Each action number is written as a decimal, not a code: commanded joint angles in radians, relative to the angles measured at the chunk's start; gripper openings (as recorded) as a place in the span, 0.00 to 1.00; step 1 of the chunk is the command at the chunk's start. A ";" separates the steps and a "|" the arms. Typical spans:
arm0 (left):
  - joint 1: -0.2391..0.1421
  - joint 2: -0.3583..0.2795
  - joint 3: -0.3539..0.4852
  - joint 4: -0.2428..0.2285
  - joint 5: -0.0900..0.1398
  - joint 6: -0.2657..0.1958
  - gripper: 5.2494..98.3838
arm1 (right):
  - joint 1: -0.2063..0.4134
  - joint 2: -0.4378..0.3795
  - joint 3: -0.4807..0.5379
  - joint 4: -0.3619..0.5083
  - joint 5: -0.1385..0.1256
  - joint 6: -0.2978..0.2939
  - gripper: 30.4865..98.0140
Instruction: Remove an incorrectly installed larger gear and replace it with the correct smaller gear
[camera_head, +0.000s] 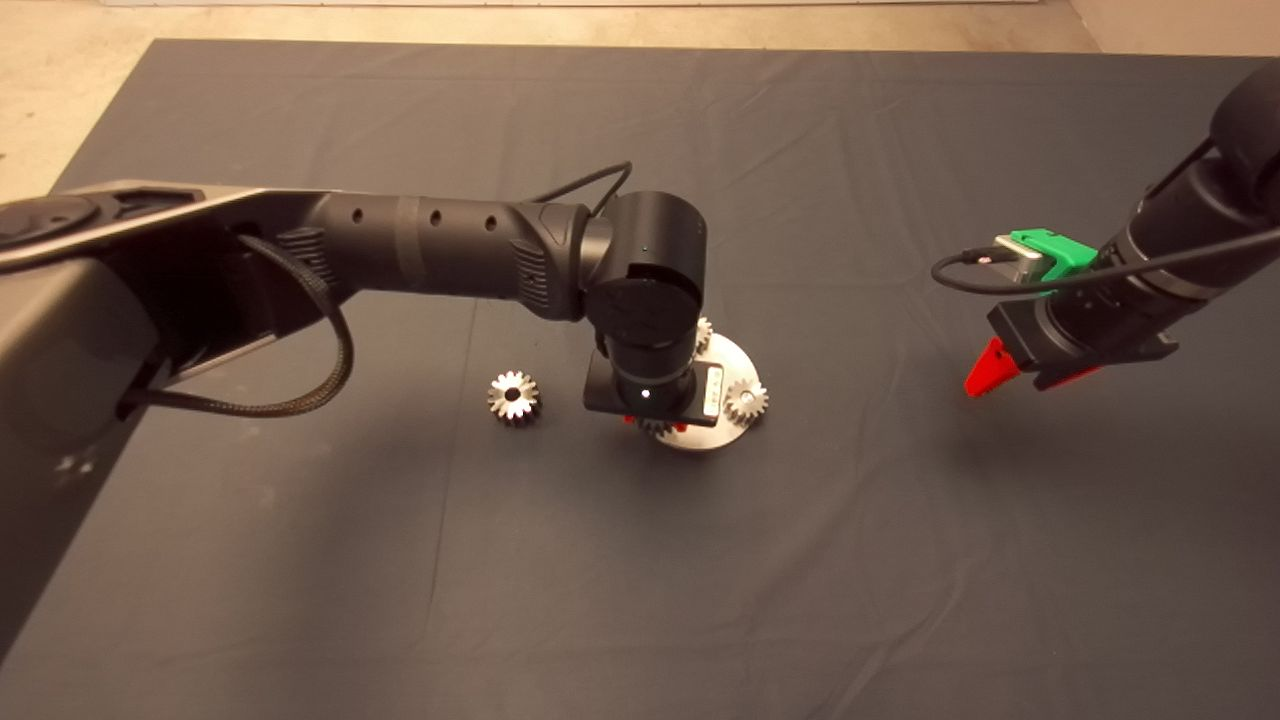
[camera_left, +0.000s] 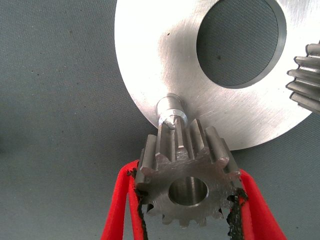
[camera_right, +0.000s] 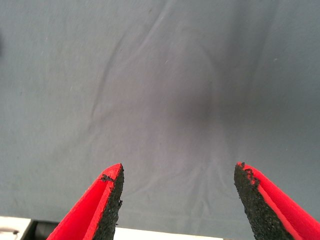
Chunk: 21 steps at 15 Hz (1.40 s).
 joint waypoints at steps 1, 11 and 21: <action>-0.021 0.003 -0.017 0.012 0.123 0.006 0.20 | 0.019 -0.001 0.007 -0.024 0.000 0.008 0.42; -0.027 0.006 -0.025 0.009 0.132 0.003 0.20 | 0.017 -0.001 0.028 -0.024 0.002 0.008 0.42; -0.033 0.014 -0.112 0.002 0.132 0.045 0.20 | 0.017 -0.002 0.022 -0.025 0.002 0.008 0.42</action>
